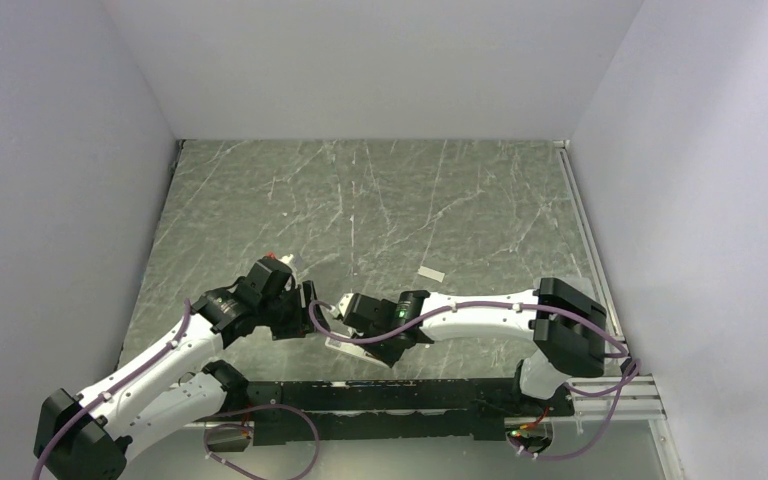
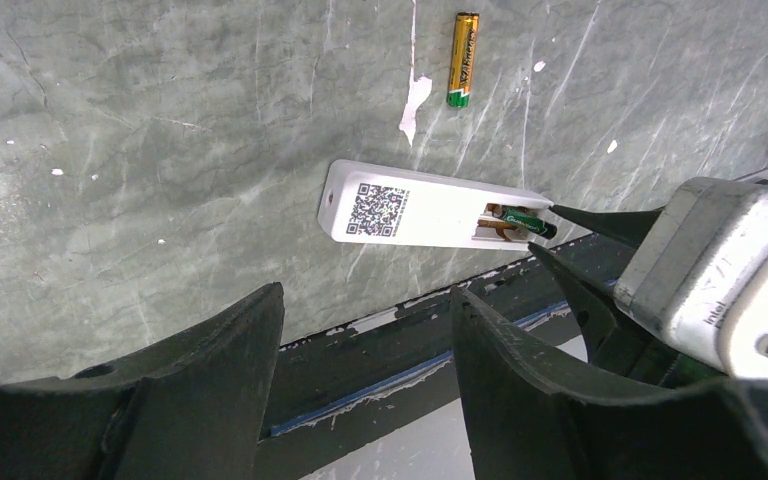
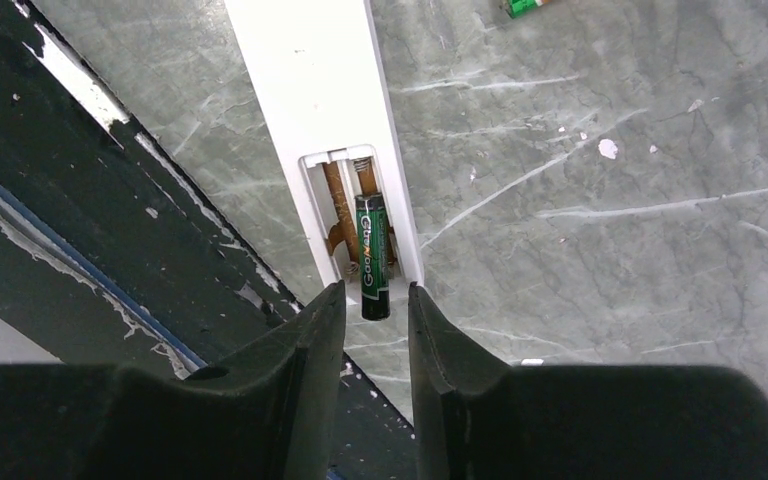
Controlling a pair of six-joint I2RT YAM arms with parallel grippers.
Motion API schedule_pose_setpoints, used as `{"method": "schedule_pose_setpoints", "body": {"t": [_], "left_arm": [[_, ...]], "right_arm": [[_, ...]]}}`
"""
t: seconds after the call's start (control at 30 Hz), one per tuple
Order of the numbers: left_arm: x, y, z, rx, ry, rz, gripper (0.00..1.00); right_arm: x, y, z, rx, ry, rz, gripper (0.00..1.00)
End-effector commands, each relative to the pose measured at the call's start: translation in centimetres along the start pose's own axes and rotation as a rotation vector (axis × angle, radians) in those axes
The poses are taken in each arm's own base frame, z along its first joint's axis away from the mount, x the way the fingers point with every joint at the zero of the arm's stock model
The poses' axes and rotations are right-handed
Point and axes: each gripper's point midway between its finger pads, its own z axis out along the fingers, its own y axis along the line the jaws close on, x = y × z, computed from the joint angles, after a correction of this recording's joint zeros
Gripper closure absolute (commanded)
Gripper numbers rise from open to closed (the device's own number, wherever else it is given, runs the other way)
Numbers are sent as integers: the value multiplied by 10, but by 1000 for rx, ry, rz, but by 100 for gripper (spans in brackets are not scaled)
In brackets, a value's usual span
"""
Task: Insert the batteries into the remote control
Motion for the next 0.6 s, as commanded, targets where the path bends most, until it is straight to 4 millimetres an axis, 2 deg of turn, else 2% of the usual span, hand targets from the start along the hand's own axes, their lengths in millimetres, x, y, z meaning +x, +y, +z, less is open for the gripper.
{"method": "schedule_pose_setpoints", "body": {"t": [0.0,0.33,0.57], "left_arm": [[-5,-4,1,15,-14,1,33],[-6,-4,8,9,-4,16,33],[-6,-4,19,10,18,29,34]], "right_arm": [[-25,-2,-21,18,-97,33,68],[-22,-5,-41,20,-165,128,66],[-26,-8,-61,7,-300,280,62]]}}
